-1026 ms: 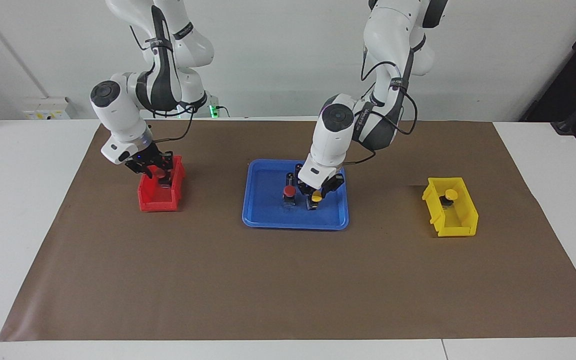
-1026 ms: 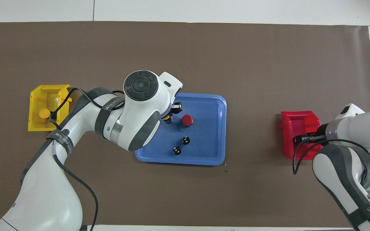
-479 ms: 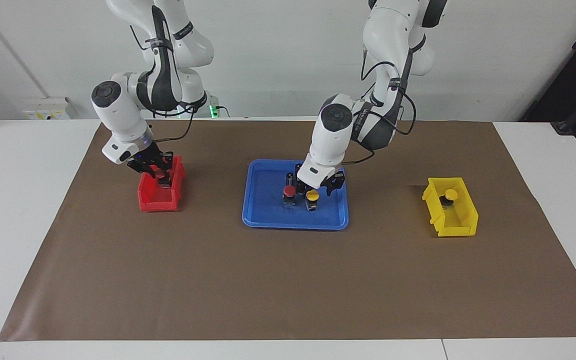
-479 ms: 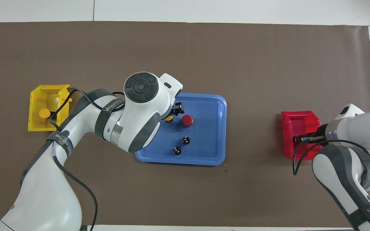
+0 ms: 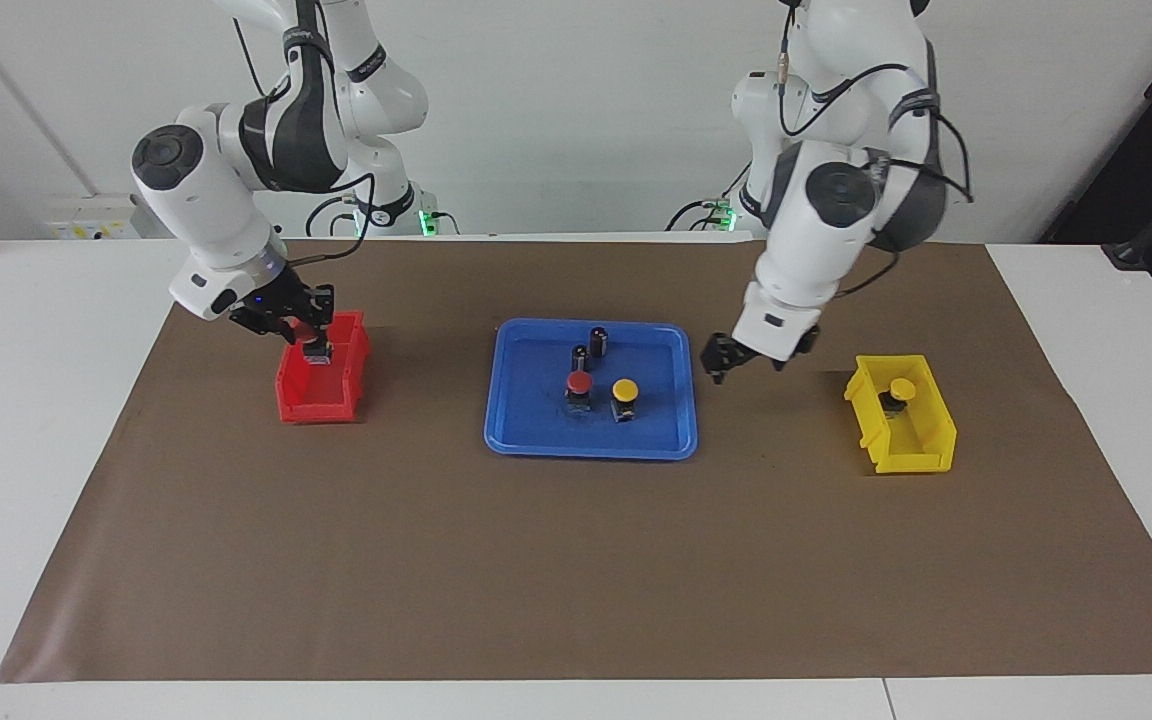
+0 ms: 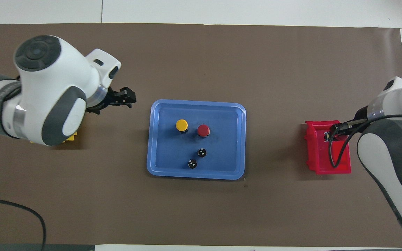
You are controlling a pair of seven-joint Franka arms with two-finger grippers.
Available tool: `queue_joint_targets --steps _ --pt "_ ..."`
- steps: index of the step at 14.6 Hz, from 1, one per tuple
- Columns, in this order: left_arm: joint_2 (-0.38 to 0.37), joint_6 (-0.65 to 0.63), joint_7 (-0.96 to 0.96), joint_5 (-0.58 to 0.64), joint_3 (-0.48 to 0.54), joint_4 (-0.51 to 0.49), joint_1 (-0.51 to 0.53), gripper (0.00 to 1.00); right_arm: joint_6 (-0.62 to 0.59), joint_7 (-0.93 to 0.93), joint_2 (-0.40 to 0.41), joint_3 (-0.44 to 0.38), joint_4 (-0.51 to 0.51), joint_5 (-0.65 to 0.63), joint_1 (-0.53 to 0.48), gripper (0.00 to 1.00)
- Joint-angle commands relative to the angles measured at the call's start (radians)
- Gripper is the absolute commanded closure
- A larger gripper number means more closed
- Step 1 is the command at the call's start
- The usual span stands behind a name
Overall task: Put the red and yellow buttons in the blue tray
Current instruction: 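Place the red button in the tray while the left gripper grasps another yellow button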
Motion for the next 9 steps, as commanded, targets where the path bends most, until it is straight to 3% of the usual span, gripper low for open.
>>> queue_joint_targets --steps 1,2,5,7,9 --pt "0.005 0.021 0.169 0.027 -0.011 -0.02 0.128 0.0 -0.022 0.223 0.104 0.006 0.146 0.013 0.142 0.76" --pt "0.005 0.055 0.217 0.027 -0.011 -0.035 0.165 0.01 0.002 0.313 0.12 0.006 0.163 0.018 0.195 0.76" --pt "-0.018 0.15 0.315 0.027 -0.011 -0.122 0.254 0.16 0.092 0.505 0.23 0.006 0.238 0.059 0.311 0.75" --pt "-0.021 0.152 0.379 0.027 -0.011 -0.132 0.301 0.27 0.174 0.573 0.282 0.006 0.224 0.059 0.369 0.72" --pt "-0.027 0.152 0.404 0.027 -0.011 -0.15 0.321 0.3 0.228 0.584 0.304 0.006 0.18 0.058 0.378 0.72"
